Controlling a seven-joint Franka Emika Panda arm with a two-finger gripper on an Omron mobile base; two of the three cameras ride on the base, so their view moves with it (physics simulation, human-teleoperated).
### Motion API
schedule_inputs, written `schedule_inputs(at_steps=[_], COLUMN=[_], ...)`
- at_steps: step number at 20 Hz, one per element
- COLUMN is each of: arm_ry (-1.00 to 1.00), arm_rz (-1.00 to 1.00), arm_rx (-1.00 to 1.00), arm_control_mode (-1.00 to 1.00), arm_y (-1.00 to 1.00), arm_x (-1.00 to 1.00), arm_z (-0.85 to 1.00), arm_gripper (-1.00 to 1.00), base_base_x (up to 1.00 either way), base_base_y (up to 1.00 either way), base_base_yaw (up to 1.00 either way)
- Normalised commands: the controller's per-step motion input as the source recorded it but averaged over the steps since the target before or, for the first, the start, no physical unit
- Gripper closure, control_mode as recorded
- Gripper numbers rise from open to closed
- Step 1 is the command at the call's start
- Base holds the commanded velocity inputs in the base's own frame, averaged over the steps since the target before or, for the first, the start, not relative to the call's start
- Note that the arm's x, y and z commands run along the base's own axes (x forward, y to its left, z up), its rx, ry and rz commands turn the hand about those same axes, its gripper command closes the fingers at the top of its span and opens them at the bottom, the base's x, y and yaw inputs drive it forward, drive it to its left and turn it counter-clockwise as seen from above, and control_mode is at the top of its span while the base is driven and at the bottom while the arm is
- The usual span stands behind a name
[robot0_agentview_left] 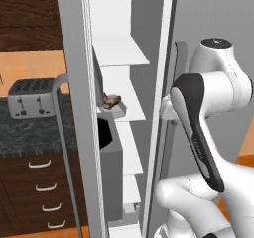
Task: Take the meat container that has the steak and place it on the second highest rack of the freezer. Then take the vegetable container that has the sweet potato and garlic and place it on the highest rack of the freezer.
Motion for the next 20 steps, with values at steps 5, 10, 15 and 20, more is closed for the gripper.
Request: schedule_inputs(at_steps=[5,10,15,20], arm_ry=[0.00,0.00,0.00,0.00], arm_rz=[0.00,0.00,0.00,0.00], arm_rx=[0.00,0.00,0.00,0.00], arm_control_mode=[1.00,1.00,1.00,1.00], arm_y=[0.00,0.00,0.00,0.00], arm_x=[0.00,0.00,0.00,0.00], arm_z=[0.00,0.00,0.00,0.00], arm_gripper=[-1.00,-1.00,-1.00,-1.00], base_base_x=[-0.81,-0.60,-0.38,-0.20], base_base_y=[-0.47,-0.29,0.00,0.20], base_base_yaw=[0.12,0.74,0.90,0.90])
